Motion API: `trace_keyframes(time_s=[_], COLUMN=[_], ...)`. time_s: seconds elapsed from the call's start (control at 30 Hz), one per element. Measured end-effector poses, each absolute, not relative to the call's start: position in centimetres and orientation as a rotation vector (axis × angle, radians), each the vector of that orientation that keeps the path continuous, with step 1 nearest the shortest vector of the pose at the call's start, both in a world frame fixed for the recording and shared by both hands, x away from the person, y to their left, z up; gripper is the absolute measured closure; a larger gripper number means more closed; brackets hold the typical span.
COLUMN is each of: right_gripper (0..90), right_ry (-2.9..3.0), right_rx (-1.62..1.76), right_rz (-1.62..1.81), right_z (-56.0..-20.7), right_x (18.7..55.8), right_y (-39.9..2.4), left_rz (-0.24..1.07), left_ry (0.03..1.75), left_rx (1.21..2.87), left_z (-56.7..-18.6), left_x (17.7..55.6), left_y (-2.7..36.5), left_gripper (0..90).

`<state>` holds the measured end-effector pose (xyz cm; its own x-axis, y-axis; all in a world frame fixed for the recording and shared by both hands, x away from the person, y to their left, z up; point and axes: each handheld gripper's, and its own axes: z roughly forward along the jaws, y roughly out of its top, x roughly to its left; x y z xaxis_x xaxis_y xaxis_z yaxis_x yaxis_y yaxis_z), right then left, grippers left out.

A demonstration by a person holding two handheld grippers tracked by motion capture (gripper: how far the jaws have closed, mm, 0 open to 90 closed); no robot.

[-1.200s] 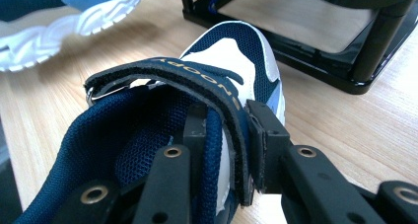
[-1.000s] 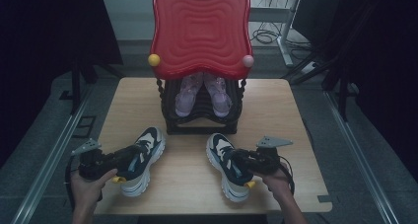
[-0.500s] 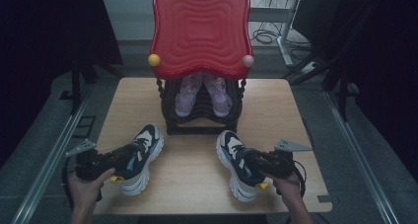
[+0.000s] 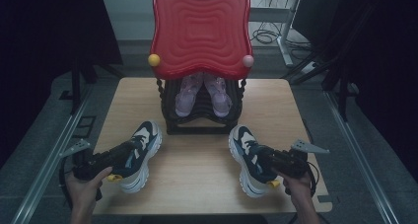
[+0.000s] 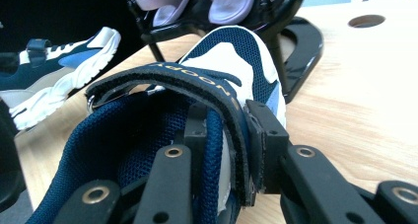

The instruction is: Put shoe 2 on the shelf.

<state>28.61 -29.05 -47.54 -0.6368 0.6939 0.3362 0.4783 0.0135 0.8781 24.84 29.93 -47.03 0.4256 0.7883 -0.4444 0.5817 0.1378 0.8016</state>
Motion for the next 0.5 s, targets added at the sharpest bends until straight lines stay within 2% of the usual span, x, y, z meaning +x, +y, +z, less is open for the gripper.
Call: trace_keyframes(time_s=[0.5], right_gripper=[73.4], right_ry=[1.882], right_rx=[1.307], right_rz=[1.769], right_z=[-47.0], right_x=[29.0], right_y=[-32.8], left_rz=[0.259], left_ry=[1.241], left_rx=[1.499], left_z=[-46.4], left_x=[24.7], left_y=[29.8], left_gripper=[68.9])
